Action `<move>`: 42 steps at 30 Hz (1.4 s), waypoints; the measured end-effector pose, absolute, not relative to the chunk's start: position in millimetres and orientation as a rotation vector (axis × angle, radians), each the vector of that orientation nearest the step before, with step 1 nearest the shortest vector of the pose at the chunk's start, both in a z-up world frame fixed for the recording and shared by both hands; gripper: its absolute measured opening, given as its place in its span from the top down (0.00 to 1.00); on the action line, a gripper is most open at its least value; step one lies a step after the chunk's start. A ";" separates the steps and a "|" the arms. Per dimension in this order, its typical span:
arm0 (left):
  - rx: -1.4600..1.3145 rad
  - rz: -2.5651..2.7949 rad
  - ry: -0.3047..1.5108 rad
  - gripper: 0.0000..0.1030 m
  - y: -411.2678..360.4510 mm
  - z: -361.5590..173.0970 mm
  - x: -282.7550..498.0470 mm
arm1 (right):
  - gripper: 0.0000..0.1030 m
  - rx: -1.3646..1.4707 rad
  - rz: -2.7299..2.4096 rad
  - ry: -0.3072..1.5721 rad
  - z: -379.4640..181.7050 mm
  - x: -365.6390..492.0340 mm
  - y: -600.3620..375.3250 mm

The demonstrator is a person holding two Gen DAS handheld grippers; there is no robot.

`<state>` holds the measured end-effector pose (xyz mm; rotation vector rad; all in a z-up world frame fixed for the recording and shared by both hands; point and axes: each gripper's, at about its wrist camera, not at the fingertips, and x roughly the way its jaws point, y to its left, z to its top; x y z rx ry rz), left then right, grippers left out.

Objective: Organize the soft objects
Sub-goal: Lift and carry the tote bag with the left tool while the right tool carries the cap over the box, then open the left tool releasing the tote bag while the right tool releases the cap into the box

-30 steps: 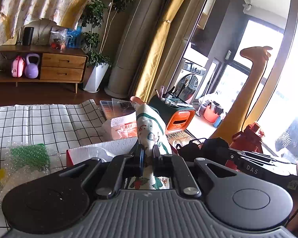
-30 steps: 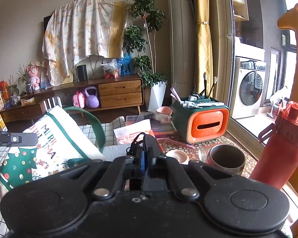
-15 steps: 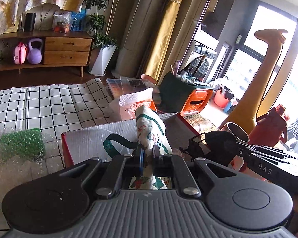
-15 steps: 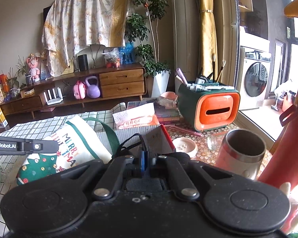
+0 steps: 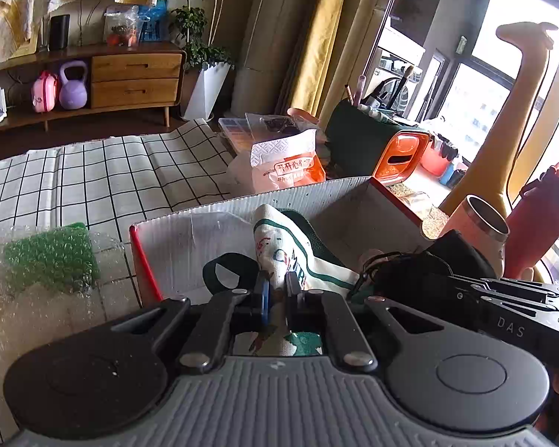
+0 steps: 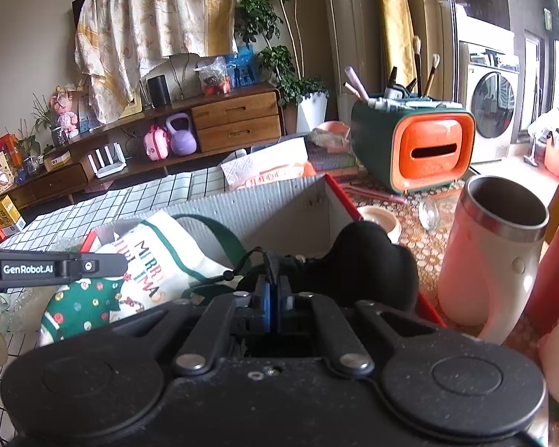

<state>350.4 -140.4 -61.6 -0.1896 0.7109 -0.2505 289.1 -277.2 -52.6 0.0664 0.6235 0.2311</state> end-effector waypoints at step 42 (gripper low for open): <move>-0.092 -0.261 0.686 0.36 -128.1 -24.3 282.1 | 0.40 0.069 0.306 0.658 -20.2 223.1 -248.3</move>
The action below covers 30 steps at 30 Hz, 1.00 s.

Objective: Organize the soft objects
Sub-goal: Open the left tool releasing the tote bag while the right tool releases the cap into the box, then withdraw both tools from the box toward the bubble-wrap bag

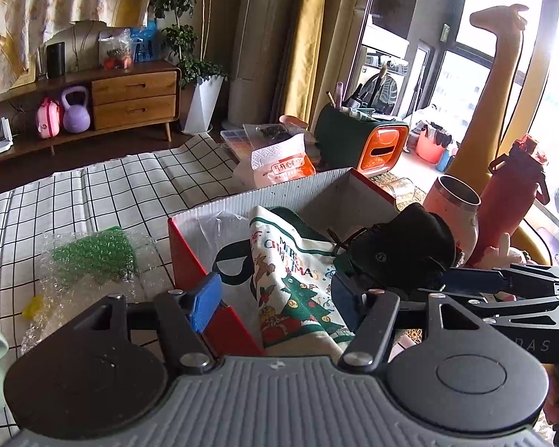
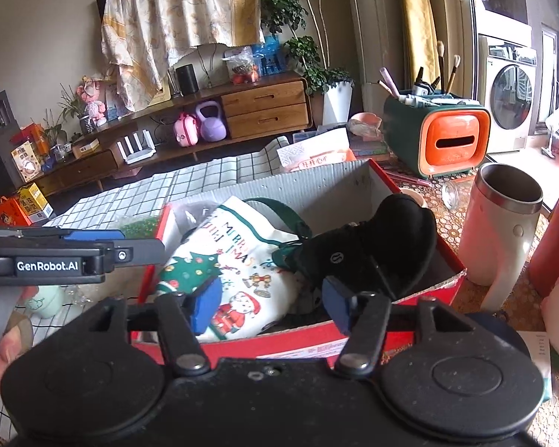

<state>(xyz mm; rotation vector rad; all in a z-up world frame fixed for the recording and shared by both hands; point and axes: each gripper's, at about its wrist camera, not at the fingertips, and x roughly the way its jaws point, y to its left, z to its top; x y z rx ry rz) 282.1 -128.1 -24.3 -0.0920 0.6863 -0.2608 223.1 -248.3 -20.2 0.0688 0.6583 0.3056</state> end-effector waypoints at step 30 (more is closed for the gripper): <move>-0.211 -0.223 0.579 0.07 -30.0 4.9 157.9 | 0.06 -0.034 0.464 0.583 19.5 140.6 -153.6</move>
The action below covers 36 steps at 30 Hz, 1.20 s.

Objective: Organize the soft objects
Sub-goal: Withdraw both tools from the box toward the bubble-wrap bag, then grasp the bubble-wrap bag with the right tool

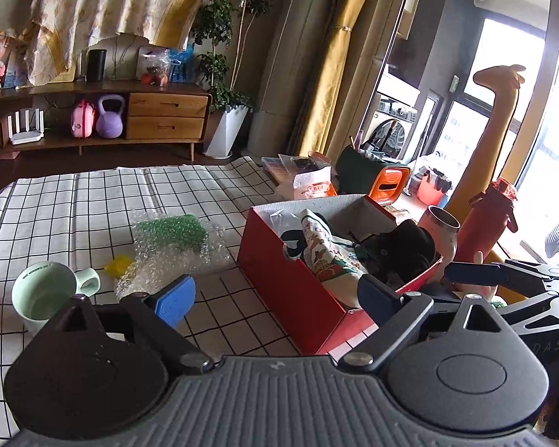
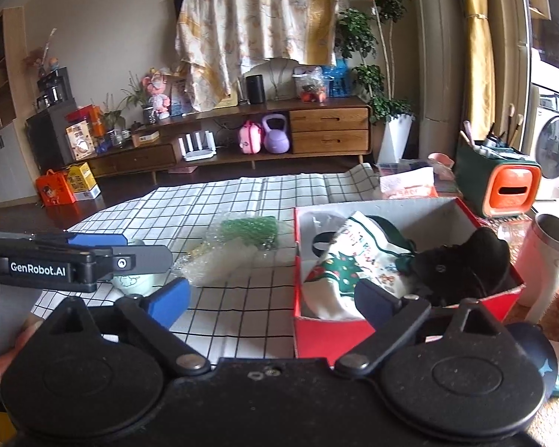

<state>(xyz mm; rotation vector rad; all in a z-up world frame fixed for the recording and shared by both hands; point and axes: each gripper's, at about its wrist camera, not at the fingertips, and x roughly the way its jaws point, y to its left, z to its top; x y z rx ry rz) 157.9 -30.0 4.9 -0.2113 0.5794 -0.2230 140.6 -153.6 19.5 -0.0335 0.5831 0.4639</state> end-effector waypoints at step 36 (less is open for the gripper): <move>-0.102 -0.089 0.557 0.00 15.3 -99.0 188.2 | 0.09 -0.135 0.627 0.787 -58.7 291.0 -12.8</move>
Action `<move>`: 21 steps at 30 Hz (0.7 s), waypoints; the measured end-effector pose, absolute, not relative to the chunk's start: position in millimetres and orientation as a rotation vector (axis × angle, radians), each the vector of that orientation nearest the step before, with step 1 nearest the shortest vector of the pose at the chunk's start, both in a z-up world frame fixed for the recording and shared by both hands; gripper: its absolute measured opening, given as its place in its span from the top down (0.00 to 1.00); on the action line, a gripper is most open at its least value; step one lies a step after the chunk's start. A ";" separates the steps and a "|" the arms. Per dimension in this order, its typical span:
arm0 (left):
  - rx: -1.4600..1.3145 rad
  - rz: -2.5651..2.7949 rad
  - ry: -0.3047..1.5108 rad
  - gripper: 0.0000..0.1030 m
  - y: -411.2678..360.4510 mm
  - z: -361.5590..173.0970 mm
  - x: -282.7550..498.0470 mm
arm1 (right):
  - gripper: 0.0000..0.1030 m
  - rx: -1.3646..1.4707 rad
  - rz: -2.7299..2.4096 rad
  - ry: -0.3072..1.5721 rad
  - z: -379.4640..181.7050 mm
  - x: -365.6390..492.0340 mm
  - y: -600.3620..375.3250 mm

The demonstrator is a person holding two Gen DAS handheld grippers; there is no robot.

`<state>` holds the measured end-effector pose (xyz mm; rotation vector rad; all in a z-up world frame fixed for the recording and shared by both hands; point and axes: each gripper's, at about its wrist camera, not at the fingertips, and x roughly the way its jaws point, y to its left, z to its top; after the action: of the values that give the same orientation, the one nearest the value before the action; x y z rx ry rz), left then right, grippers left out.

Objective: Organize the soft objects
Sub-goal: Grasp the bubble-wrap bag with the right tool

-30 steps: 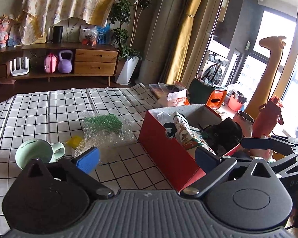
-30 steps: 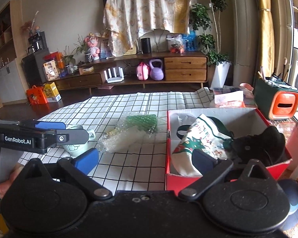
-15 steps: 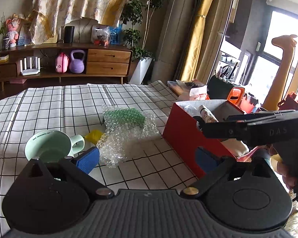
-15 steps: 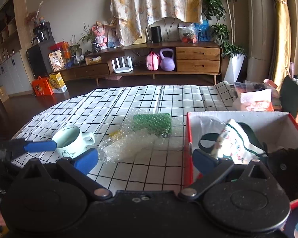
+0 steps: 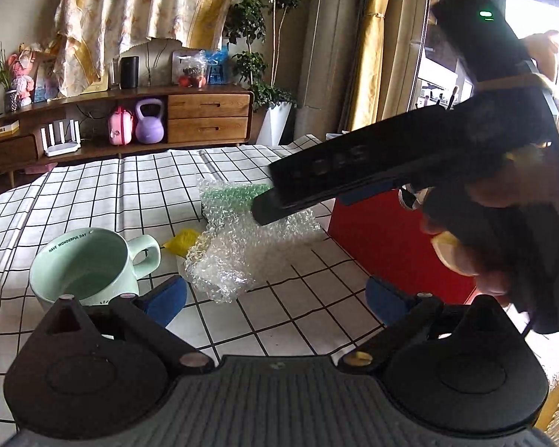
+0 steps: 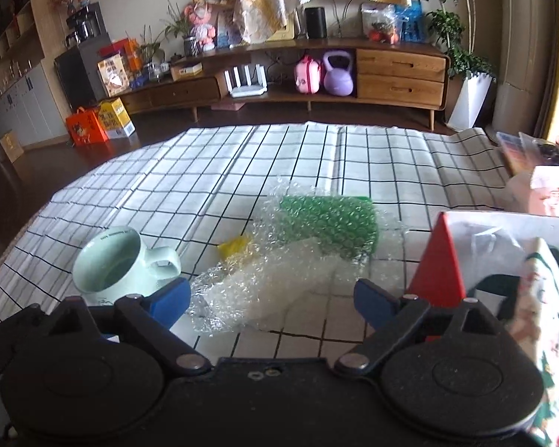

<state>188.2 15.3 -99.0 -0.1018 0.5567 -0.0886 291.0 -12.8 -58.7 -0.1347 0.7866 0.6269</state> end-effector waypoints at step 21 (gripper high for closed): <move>-0.106 -0.025 0.585 0.01 15.0 -129.8 217.6 | 0.48 -0.292 0.584 0.825 -105.7 357.5 55.6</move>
<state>217.6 15.0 -129.8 -0.1063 0.5852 -0.0249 357.5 55.6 -105.7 -0.2917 0.8248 0.5839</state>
